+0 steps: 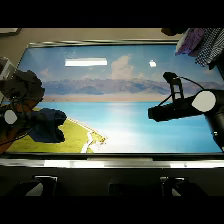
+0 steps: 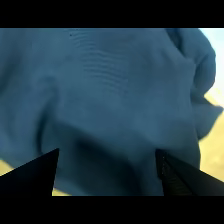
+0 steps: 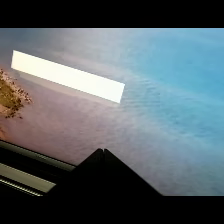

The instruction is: Fold the clothes and pants, and hang the long-sleeved shirts on hangers.

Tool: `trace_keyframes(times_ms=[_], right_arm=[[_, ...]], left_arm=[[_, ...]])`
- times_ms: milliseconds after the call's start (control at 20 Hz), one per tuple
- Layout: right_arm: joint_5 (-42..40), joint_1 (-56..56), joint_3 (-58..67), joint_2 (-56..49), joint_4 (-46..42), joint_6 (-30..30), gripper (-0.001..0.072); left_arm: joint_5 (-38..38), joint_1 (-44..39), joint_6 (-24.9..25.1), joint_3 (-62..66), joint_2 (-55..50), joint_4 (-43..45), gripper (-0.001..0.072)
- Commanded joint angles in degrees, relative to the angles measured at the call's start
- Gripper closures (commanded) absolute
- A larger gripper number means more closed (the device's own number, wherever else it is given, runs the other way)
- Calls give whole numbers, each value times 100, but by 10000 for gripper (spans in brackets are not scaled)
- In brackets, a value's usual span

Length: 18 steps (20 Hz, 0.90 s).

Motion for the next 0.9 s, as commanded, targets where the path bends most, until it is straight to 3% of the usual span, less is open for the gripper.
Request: trace_keyframes(times_ms=[0, 50, 100, 150, 200, 400, 600, 850], right_arm=[[46, 4, 7, 4, 4, 24, 681], [50, 7, 7, 4, 4, 24, 663], [52, 7, 7, 4, 9, 31, 626], [83, 4, 7, 4, 17, 133, 626], [164, 4, 7, 4, 17, 267, 626], [761, 4, 7, 33, 11, 472, 627], [885, 4, 7, 444, -350, 450, 629], [1001, 4, 7, 1340, -1971, 468, 631]], left_arm=[[988, 22, -238, -199, -444, -216, -13], [984, 22, -236, -197, -564, -361, -10], [929, 22, -219, -197, -632, -564, 192], [885, 22, -59, -197, -638, -804, 563], [874, 13, 271, -195, -610, -1191, 694], [680, -343, 1576, -68, -503, -3580, 693], [1215, -1897, 1676, 212, -520, -5158, 694], [2634, -4138, 1659, 723, -1123, -6474, 693]])
